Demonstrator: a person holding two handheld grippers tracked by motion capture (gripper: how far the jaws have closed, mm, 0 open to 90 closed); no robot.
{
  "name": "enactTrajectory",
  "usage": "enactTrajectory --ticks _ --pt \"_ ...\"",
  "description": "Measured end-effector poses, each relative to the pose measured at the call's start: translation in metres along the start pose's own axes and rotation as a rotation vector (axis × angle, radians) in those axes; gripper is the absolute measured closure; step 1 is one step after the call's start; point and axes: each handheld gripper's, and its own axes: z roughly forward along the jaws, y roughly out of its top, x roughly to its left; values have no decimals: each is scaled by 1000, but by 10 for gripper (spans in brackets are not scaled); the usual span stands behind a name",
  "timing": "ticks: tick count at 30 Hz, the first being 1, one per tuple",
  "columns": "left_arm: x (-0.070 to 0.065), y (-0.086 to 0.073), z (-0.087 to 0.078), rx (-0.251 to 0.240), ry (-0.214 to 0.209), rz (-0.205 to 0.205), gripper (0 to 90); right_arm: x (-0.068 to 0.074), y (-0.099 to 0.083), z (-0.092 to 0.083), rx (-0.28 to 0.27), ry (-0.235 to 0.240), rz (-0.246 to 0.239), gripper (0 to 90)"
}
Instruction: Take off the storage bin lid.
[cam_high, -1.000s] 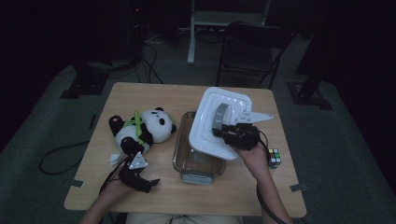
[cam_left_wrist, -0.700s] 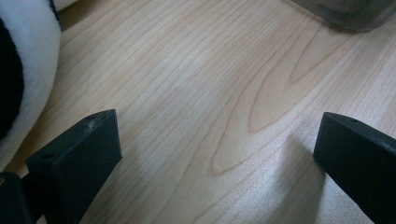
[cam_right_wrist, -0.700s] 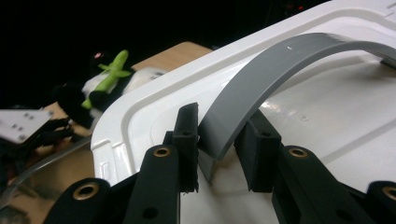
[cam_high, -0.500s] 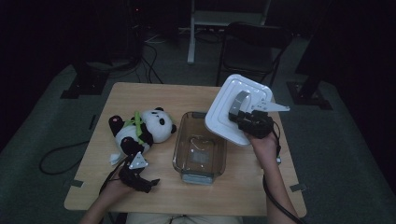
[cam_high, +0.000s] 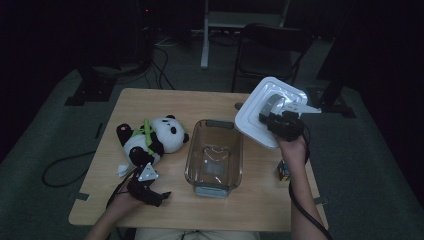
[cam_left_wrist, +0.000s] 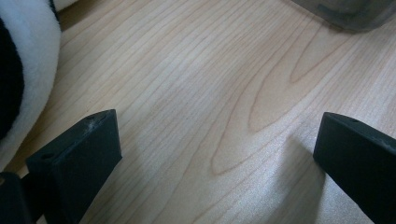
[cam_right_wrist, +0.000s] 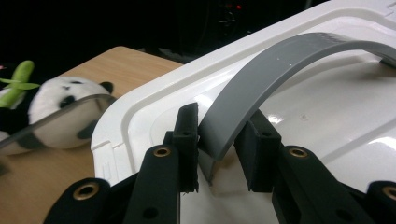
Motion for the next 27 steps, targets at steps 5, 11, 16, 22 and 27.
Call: enactTrajectory --ticks 5,11,16,22,27 --pt "0 0 0 0 0 0 14 -14 -8 3 8 -39 33 704" --pt "0 0 0 0 -1 -2 14 -27 -16 13 20 -66 79 704" --pt "0 0 0 0 -1 -2 14 -31 -21 23 30 -89 94 704" --pt "0 0 0 0 -1 -2 14 -36 -26 38 38 -113 135 704" --pt "0 0 0 0 -1 -2 14 -39 -34 51 54 -126 168 704"
